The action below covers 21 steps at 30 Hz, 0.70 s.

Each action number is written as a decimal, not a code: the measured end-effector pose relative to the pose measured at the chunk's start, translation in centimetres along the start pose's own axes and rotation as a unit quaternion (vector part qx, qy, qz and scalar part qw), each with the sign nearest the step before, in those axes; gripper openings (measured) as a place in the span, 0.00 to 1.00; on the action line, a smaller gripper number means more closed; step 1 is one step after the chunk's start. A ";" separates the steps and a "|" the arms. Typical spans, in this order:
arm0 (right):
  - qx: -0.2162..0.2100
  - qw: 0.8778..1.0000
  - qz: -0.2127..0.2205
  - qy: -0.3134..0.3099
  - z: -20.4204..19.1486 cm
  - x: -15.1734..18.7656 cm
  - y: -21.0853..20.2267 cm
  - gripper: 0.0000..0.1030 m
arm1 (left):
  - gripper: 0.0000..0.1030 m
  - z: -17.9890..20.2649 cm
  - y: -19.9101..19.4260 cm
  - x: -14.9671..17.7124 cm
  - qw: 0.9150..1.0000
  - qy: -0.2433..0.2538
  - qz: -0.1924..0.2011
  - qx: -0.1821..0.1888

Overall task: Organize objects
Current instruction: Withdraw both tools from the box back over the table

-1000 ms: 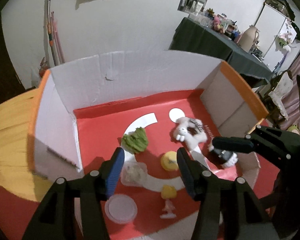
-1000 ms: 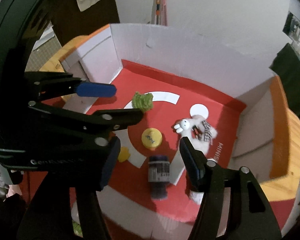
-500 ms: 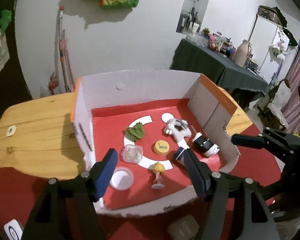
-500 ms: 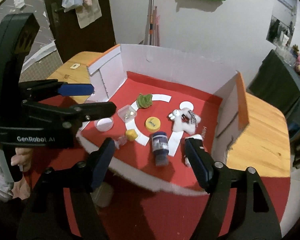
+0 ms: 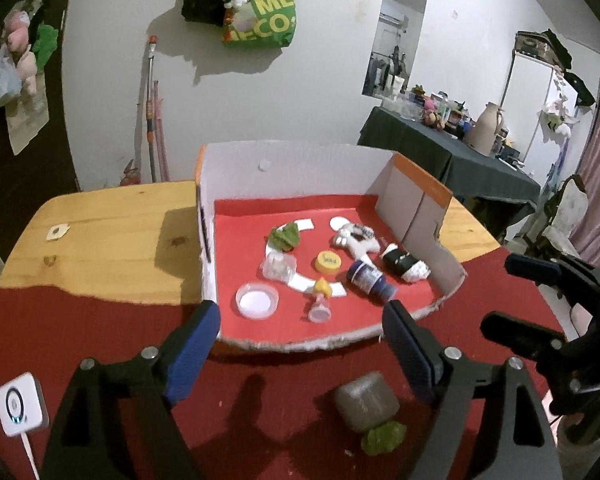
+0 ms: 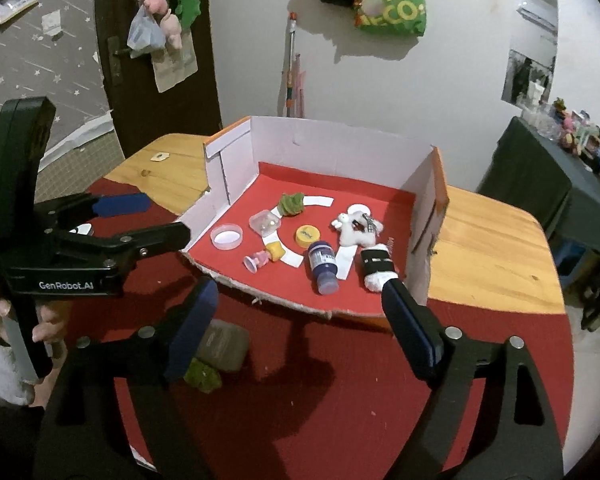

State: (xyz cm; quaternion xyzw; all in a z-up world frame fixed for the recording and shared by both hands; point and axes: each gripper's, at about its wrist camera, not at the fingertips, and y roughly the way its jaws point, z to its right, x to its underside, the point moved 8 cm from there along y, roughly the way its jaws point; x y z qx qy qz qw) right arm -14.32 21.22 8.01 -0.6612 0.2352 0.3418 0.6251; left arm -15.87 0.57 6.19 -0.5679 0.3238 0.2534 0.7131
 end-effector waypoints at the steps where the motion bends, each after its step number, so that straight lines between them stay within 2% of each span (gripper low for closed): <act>1: 0.002 1.000 0.002 0.003 0.0 0.4 0.0 0.82 | 0.83 0.0 -0.1 0.5 1.000 0.000 0.000 -0.003; 7: -0.001 0.999 0.003 0.034 0.4 2.5 0.6 0.82 | 0.85 -0.7 0.2 2.7 1.000 -0.010 -0.007 -0.009; 16: 0.002 0.997 -0.018 0.068 0.9 6.5 3.3 0.82 | 0.85 -2.2 2.0 7.3 0.999 -0.030 -0.036 -0.022; 21: -0.003 0.996 -0.029 0.086 1.2 7.5 4.4 0.82 | 0.85 -2.4 2.5 8.5 0.998 -0.031 -0.046 -0.023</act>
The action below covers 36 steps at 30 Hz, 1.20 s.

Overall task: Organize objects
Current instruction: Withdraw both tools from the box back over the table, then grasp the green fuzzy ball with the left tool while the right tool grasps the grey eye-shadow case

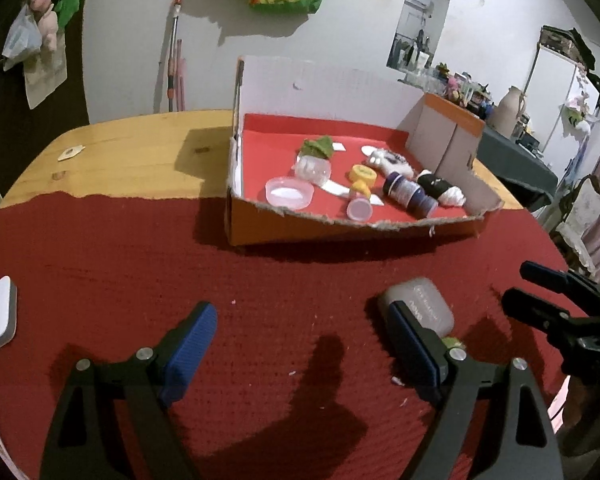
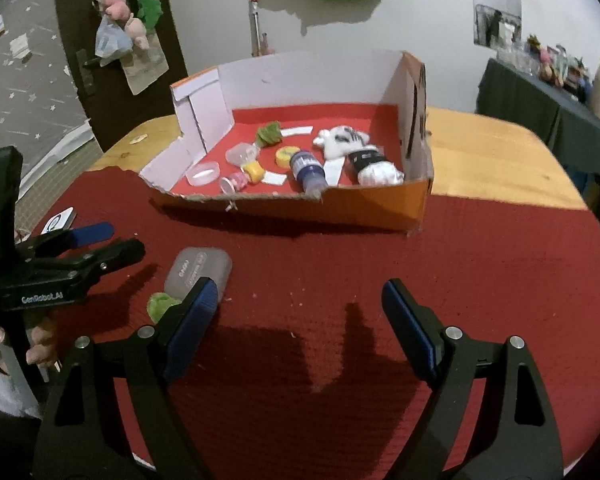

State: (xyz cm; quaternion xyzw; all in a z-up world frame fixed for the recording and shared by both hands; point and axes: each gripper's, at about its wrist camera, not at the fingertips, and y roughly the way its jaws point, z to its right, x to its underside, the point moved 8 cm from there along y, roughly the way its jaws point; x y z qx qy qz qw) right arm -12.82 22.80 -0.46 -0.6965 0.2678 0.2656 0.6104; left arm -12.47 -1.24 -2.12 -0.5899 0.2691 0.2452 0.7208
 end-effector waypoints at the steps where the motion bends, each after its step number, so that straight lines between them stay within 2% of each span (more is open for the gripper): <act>1: 0.000 1.000 -0.001 0.000 0.0 0.1 0.1 0.82 | 0.85 0.0 0.0 0.0 1.000 0.001 0.000 -0.002; 15: 0.002 1.000 -0.009 0.012 0.9 0.4 0.4 0.82 | 0.86 2.2 -0.1 0.7 1.000 0.018 -0.008 0.018; 24: 0.006 1.000 -0.009 0.024 2.1 0.6 0.4 0.82 | 0.89 6.3 -0.3 2.1 0.997 0.040 -0.031 0.062; 27: 0.005 1.000 -0.010 0.028 2.4 0.7 0.4 0.82 | 0.89 7.5 0.2 2.5 0.996 0.062 -0.036 0.060; 36: 0.006 1.000 -0.009 0.030 2.8 0.7 0.3 0.82 | 0.89 7.9 0.2 3.4 0.994 0.079 -0.050 0.064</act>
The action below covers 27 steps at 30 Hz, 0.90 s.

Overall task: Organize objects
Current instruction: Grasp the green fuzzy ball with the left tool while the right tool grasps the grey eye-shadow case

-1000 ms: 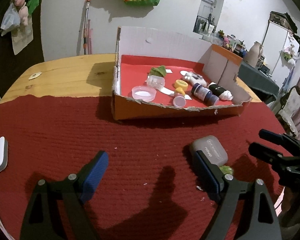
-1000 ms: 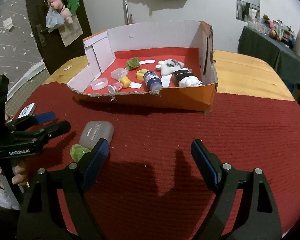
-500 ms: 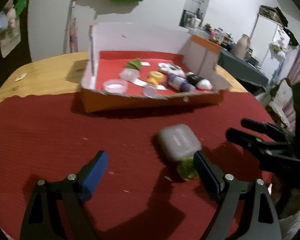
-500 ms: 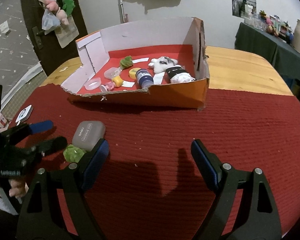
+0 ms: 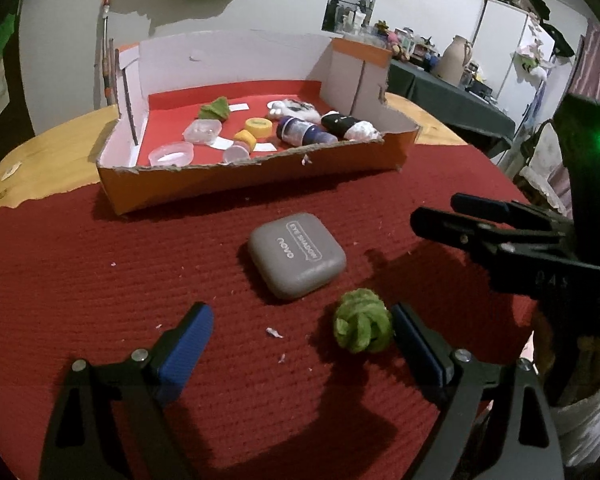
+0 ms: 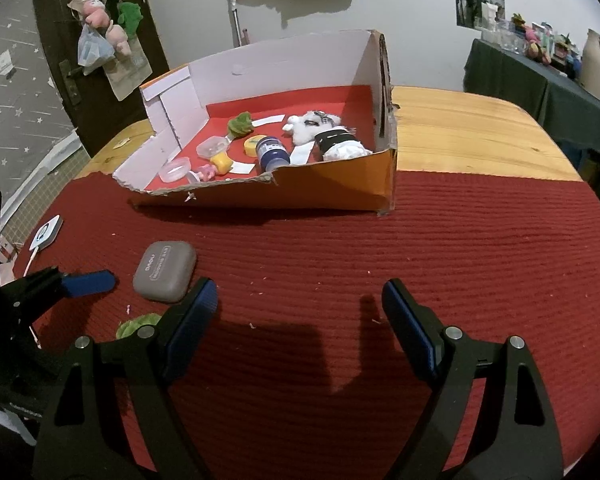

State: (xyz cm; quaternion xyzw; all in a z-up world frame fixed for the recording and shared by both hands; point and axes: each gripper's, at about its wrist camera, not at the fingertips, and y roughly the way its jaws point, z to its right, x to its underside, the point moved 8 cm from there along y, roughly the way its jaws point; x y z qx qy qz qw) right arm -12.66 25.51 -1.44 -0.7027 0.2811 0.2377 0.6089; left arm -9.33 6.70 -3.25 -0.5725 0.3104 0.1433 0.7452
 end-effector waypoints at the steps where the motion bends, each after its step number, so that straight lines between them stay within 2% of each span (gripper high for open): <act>1: -0.001 1.000 0.000 0.001 0.0 0.0 0.0 0.82 | 0.89 -0.1 -0.1 0.0 1.000 0.001 0.000 0.000; 5: -0.005 1.000 -0.002 0.003 -0.1 0.1 0.1 0.82 | 0.89 -1.3 -0.9 -0.6 1.000 0.004 0.016 -0.014; 9: -0.001 1.000 0.000 -0.001 -0.1 -0.1 -0.1 0.82 | 0.87 -4.7 -2.5 -1.6 0.995 0.015 0.046 -0.090; 11: -0.002 1.000 0.003 0.000 -0.1 -0.2 -0.2 0.82 | 0.87 -6.1 -3.3 -1.8 0.993 0.007 0.052 -0.103; 15: -0.008 1.000 0.009 -0.002 -0.5 -0.6 -0.3 0.82 | 0.87 -5.3 -4.6 -1.7 0.998 -0.009 0.052 -0.031; 19: -0.009 1.000 0.006 -0.004 -0.9 -0.6 0.1 0.82 | 0.87 -1.4 -3.1 -0.4 0.999 0.024 0.023 0.029; 22: -0.009 1.000 0.002 -0.005 -1.1 -0.4 0.2 0.82 | 0.86 0.1 -1.0 0.1 0.999 0.041 0.008 0.019; 25: -0.008 1.000 0.001 -0.006 -1.2 -0.2 0.1 0.82 | 0.79 -0.6 0.9 0.0 1.000 0.030 -0.008 -0.001; 27: -0.008 1.000 0.001 -0.007 -1.1 -0.2 0.0 0.82 | 0.78 -1.3 0.8 0.0 0.999 0.034 -0.002 -0.017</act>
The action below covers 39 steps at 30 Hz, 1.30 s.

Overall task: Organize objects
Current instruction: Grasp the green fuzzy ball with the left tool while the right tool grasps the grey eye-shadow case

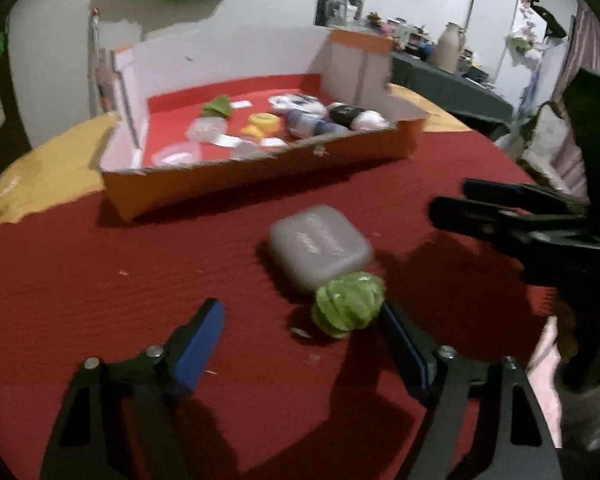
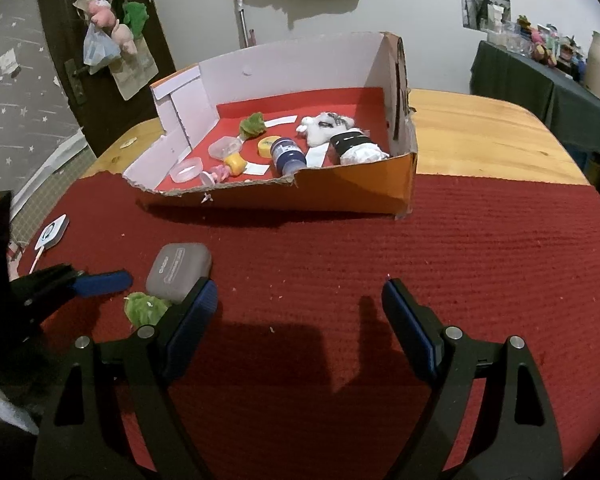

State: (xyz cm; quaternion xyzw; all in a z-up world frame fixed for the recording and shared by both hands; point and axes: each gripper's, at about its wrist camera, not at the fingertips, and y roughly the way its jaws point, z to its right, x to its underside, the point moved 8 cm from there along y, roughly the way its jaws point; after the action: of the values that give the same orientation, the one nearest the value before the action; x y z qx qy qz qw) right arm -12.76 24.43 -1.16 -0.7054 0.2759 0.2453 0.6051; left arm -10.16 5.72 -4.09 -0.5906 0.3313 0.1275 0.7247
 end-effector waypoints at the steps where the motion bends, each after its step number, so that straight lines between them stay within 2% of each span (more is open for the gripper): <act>1: 0.000 1.000 0.000 -0.001 0.0 0.0 0.0 0.82 | 0.79 -0.5 -0.2 0.0 1.000 0.001 0.001 -0.008; 4: 0.006 1.000 -0.001 -0.003 0.3 0.0 0.1 0.82 | 0.84 -2.5 -1.0 -0.1 1.000 -0.015 0.007 -0.017; 7: 0.002 1.000 -0.002 -0.001 0.3 -0.2 0.6 0.82 | 0.85 -4.5 -1.9 -0.4 0.999 -0.033 0.016 -0.028; 12: -0.009 1.000 -0.004 -0.008 -0.5 -0.2 0.9 0.82 | 0.85 -7.3 -3.2 -1.3 0.995 -0.035 0.041 -0.090; 15: -0.009 1.000 -0.004 -0.020 -1.1 -0.3 0.9 0.82 | 0.85 -8.8 -3.4 -1.7 0.992 -0.046 0.044 -0.107; 20: -0.020 0.999 0.000 -0.030 -1.8 -0.6 0.7 0.82 | 0.85 -9.3 -3.8 -2.1 0.993 -0.059 0.050 -0.090; 25: -0.057 0.996 -0.022 -0.058 -3.9 -0.8 2.1 0.82 | 0.85 -7.1 -3.3 -1.4 0.997 -0.041 0.040 -0.049; 29: -0.060 0.993 -0.040 -0.095 -5.6 -0.8 3.6 0.82 | 0.85 -7.1 -2.3 -0.7 0.998 -0.032 0.026 -0.053; 35: -0.060 0.984 -0.060 -0.159 -7.6 -0.8 5.5 0.82 | 0.85 -8.0 -2.1 -0.3 0.998 -0.042 0.022 -0.038; 39: -0.078 0.978 -0.069 -0.183 -8.6 -1.0 6.4 0.82 | 0.81 -8.0 -1.8 -0.1 0.999 -0.035 0.016 -0.028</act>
State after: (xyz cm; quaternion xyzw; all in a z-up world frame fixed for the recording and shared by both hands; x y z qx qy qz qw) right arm -17.83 15.31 -3.81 -0.7105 0.0909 0.3488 0.6043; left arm -11.85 -2.27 -3.31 -0.6006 0.3114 0.1685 0.7169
